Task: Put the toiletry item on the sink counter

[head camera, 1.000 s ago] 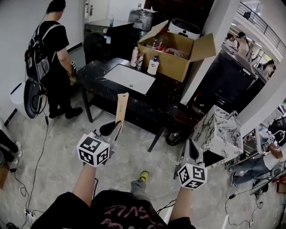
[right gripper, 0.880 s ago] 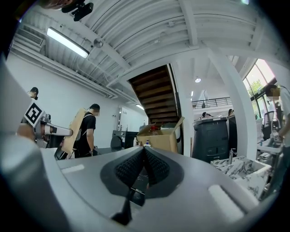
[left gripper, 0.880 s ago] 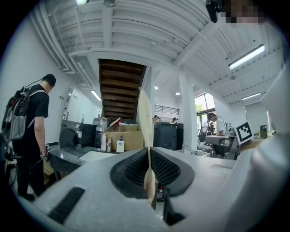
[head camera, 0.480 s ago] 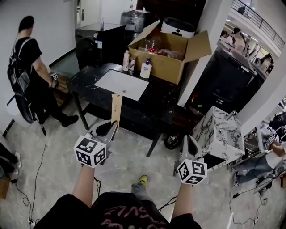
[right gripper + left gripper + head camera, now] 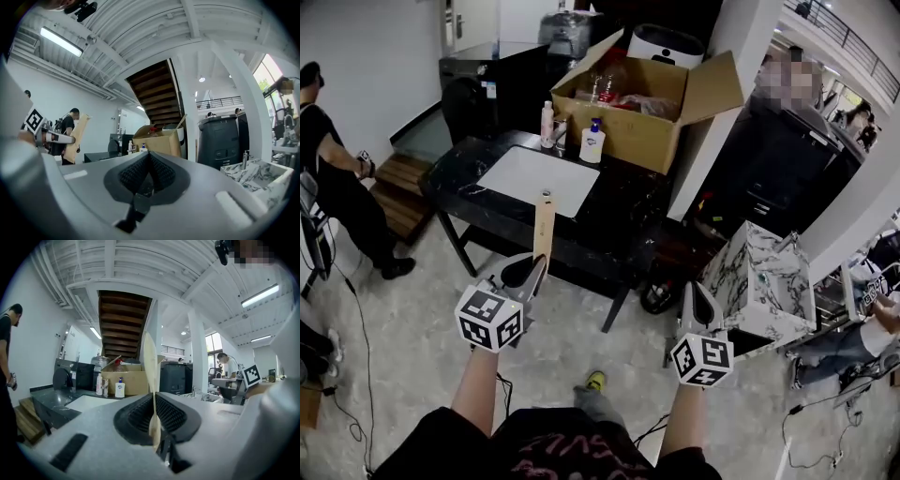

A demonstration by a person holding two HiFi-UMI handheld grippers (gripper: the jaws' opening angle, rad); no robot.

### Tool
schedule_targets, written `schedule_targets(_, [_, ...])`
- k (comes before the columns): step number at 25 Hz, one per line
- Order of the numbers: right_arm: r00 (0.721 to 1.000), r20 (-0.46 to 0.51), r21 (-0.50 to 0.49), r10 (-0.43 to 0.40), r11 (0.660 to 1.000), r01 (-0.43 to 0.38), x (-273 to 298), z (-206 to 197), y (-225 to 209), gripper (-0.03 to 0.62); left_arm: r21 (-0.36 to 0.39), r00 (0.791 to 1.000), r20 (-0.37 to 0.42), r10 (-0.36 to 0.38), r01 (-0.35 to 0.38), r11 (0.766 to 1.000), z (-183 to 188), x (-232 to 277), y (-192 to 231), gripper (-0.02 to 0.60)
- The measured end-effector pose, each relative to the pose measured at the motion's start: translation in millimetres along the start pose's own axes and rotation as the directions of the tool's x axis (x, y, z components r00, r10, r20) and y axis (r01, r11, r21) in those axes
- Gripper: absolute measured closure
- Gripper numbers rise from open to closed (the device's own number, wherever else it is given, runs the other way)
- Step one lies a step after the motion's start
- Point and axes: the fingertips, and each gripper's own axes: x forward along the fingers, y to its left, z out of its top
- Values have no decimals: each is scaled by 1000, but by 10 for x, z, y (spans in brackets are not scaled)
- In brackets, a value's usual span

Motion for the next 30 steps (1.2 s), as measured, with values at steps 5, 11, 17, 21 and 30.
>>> schedule_targets(5, [1000,-14,19,-11,1000,11,437,-68,-317,582,-15,1000,-20,6,-6,1000,-31,500,164,563])
schedule_targets(11, [999,-34,24,9,1000,-8,1014,-138,-653,582,-19,999,-42,25,-25,1000,3,1074,290,563])
schedule_targets(17, [998,-40,42,54,998,-52,1516,-123,-874,582,-13,996,-61,59,-60,998,88,1517,401,563])
schedule_targets(21, [996,-48,33,77,997,-75,1761,-135,-949,582,7,995,-69,77,-77,997,155,1678,409,563])
schedule_targets(30, [991,-43,51,127,991,-125,2010,-112,-965,582,10,992,-72,104,-104,995,233,1818,378,563])
